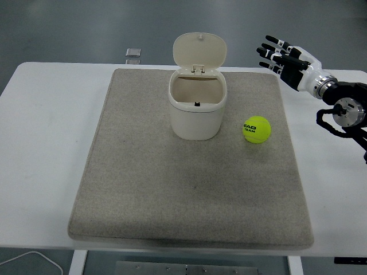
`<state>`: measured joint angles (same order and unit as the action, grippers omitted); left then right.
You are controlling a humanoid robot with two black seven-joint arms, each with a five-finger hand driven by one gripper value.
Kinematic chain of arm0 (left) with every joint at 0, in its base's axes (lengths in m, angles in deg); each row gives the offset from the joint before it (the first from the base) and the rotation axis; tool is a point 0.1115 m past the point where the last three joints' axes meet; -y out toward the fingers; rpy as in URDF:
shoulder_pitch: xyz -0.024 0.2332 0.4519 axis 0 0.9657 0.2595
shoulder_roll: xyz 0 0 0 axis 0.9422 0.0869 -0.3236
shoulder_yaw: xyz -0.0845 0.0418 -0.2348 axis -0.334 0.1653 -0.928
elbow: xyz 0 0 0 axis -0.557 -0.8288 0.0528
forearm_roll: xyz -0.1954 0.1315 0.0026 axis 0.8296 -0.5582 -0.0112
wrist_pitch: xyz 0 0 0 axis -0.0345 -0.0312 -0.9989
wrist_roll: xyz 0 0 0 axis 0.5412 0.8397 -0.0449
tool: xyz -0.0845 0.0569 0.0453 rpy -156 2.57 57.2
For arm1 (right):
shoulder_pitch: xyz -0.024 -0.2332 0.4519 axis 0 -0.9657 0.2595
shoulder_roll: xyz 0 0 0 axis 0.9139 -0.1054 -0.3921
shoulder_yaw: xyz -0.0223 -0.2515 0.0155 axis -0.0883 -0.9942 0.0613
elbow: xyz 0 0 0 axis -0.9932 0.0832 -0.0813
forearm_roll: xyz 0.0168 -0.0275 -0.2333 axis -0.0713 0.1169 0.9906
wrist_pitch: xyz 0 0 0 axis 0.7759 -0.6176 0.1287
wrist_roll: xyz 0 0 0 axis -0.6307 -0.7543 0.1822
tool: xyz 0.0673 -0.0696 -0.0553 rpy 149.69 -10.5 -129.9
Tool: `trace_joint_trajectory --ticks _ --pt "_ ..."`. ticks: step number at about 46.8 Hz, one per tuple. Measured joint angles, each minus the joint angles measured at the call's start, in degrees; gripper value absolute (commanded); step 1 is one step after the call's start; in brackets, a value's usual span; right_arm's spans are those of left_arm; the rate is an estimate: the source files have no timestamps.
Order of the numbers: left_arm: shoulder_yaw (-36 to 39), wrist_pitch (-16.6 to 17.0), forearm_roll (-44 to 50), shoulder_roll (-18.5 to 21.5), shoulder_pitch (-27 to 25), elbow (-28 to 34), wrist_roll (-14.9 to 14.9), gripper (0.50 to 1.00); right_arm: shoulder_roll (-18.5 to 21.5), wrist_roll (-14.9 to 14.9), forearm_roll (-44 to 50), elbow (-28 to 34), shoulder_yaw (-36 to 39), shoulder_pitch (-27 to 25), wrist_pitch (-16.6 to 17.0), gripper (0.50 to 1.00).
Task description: Pick up the tennis ball and place it in the box.
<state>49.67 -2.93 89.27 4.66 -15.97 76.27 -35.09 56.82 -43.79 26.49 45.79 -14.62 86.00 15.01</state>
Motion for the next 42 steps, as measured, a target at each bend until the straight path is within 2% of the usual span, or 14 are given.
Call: trace_joint_trajectory --ticks 42 --pt "0.17 0.17 -0.01 0.0 -0.01 0.02 0.0 0.992 -0.39 0.07 0.91 0.1 -1.01 1.82 1.31 0.932"
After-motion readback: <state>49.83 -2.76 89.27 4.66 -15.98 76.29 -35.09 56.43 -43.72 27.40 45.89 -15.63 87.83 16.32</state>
